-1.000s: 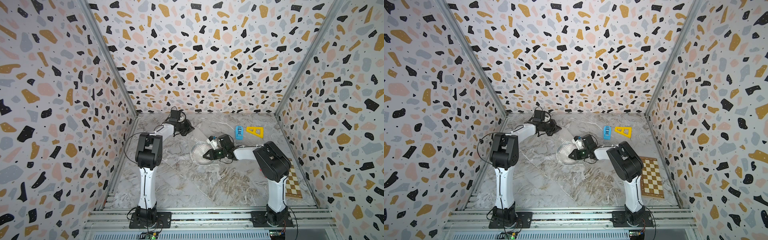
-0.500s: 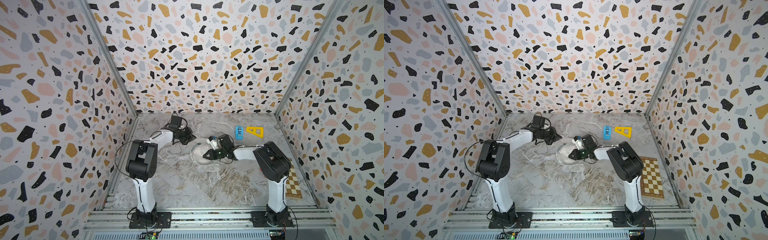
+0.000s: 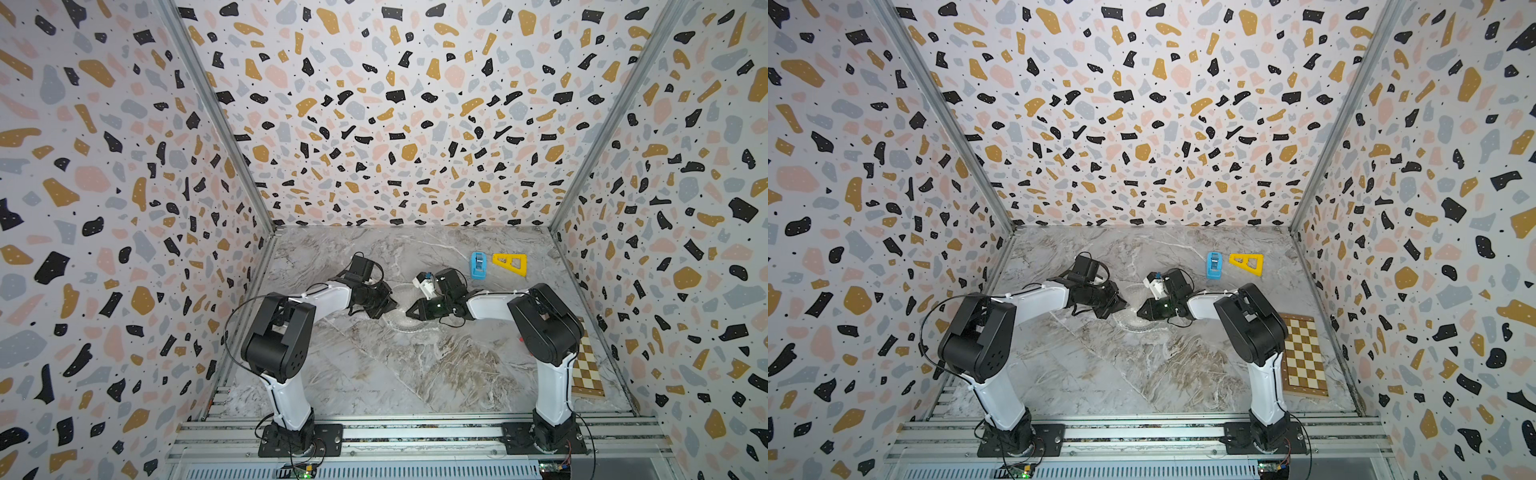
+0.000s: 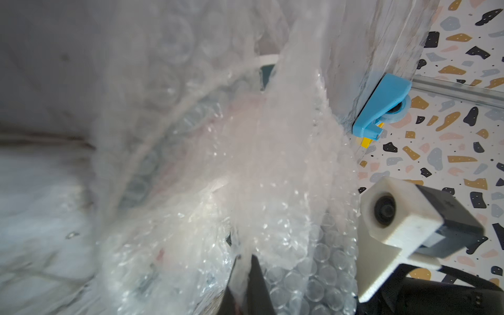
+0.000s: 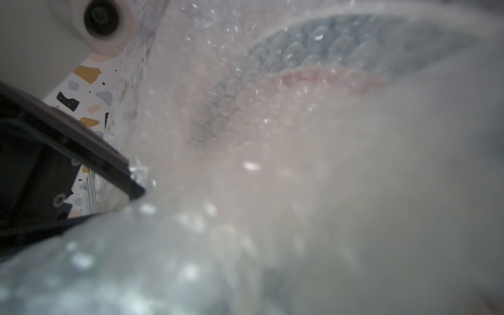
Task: Wrap dinner plates in bubble wrap
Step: Wrap the plate in the bubble wrap.
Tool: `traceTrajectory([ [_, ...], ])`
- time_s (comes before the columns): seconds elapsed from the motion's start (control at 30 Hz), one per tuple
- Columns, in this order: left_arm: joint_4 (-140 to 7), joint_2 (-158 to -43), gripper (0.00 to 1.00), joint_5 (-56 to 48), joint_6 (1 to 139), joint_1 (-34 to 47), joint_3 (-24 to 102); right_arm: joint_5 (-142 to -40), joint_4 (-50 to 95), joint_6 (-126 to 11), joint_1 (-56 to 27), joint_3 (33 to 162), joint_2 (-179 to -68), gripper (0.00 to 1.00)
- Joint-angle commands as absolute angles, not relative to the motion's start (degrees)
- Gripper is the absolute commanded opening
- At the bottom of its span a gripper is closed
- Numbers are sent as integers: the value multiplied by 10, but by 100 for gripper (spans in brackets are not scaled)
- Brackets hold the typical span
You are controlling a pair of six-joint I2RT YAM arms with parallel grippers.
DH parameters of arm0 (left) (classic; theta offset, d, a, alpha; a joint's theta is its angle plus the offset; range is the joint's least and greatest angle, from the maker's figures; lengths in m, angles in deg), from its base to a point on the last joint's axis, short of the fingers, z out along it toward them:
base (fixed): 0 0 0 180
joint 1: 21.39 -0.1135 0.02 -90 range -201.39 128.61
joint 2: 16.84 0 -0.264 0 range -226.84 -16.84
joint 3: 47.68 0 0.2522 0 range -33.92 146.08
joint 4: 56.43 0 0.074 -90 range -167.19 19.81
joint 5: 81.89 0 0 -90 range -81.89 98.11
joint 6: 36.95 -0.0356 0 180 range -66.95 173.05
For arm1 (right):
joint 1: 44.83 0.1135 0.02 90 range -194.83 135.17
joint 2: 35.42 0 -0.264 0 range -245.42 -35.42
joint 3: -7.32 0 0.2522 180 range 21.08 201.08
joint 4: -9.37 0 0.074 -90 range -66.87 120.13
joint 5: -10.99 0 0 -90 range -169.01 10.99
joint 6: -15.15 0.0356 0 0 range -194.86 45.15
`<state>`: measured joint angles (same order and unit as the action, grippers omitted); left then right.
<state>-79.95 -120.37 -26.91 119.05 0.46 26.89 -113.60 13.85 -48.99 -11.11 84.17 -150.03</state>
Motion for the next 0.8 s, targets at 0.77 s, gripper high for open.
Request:
traceTrajectory([
  [0.77, -871, -1244, 0, -165, 1073, 51, 211, -1122, 294, -510, -111, 955, -1394, 27],
])
